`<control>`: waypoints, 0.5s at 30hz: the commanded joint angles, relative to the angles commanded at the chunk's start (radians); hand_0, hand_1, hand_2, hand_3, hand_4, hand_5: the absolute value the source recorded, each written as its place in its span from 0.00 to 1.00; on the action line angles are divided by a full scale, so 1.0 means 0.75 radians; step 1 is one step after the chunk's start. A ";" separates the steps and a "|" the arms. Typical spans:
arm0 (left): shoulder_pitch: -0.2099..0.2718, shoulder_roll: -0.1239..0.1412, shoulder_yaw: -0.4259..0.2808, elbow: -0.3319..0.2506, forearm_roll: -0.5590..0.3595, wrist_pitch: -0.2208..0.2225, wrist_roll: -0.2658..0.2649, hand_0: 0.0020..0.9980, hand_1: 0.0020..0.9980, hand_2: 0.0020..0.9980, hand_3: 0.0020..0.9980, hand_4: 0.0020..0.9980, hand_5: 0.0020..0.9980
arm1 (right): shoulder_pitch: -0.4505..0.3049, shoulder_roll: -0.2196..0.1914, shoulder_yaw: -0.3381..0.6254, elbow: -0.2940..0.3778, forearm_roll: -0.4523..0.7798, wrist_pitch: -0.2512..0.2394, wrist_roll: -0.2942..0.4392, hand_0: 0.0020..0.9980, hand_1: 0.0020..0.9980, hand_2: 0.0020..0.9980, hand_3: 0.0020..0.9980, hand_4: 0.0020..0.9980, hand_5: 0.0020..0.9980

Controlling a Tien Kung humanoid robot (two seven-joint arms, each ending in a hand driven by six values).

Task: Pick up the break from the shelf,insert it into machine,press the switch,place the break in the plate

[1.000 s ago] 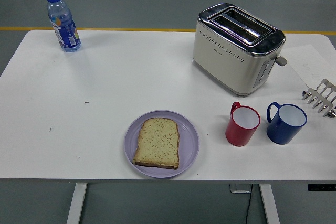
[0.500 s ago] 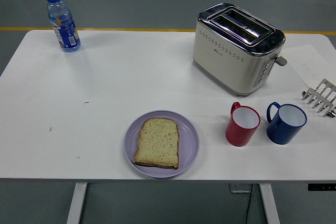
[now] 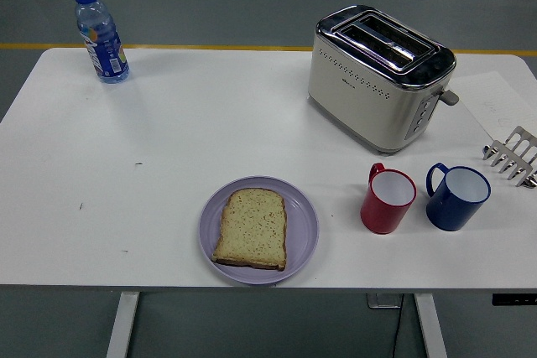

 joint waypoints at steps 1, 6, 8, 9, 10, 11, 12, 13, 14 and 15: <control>0.000 0.000 0.001 0.000 0.000 0.000 0.000 0.70 0.76 0.79 0.71 0.42 0.95 | -0.007 0.013 0.006 0.003 -0.004 0.003 -0.002 0.71 0.68 0.70 0.64 0.48 0.17; -0.002 0.000 0.001 0.000 0.002 -0.001 0.000 0.70 0.76 0.79 0.71 0.42 0.95 | -0.023 0.063 0.008 -0.001 0.003 0.010 -0.009 0.71 0.68 0.70 0.63 0.48 0.17; -0.002 0.000 0.007 0.000 0.000 -0.001 0.001 0.70 0.76 0.79 0.71 0.42 0.95 | -0.025 0.074 0.002 -0.007 0.004 0.014 -0.015 0.71 0.68 0.70 0.63 0.48 0.17; -0.002 0.000 0.007 0.000 0.001 -0.002 0.001 0.70 0.76 0.79 0.71 0.42 0.95 | -0.023 0.081 -0.003 -0.013 0.003 0.017 -0.017 0.71 0.68 0.70 0.63 0.48 0.17; -0.002 0.000 0.007 0.000 0.002 -0.002 0.001 0.70 0.76 0.79 0.71 0.42 0.95 | -0.022 0.083 -0.005 -0.015 0.003 0.019 -0.018 0.71 0.68 0.70 0.63 0.48 0.17; -0.002 0.000 0.007 0.000 0.002 -0.002 0.001 0.70 0.76 0.79 0.71 0.42 0.95 | -0.022 0.084 -0.005 -0.016 0.003 0.019 -0.018 0.70 0.67 0.69 0.62 0.47 0.17; -0.001 0.000 0.002 0.000 0.008 -0.003 0.002 0.70 0.76 0.79 0.71 0.42 0.95 | -0.018 0.089 -0.016 -0.023 0.010 0.020 -0.016 0.70 0.67 0.69 0.62 0.47 0.17; -0.001 0.000 -0.001 0.000 0.012 -0.004 0.002 0.70 0.76 0.79 0.71 0.42 0.95 | -0.016 0.091 -0.022 -0.028 0.013 0.021 -0.016 0.70 0.67 0.69 0.62 0.47 0.17; 0.000 0.000 -0.003 0.000 0.016 -0.004 0.002 0.70 0.76 0.79 0.71 0.42 0.95 | -0.014 0.093 -0.026 -0.031 0.013 0.022 -0.016 0.70 0.67 0.69 0.62 0.47 0.17; 0.001 0.000 -0.006 0.000 0.019 -0.004 0.003 0.70 0.76 0.79 0.71 0.42 0.95 | -0.013 0.095 -0.030 -0.036 0.015 0.022 -0.017 0.70 0.67 0.69 0.62 0.47 0.17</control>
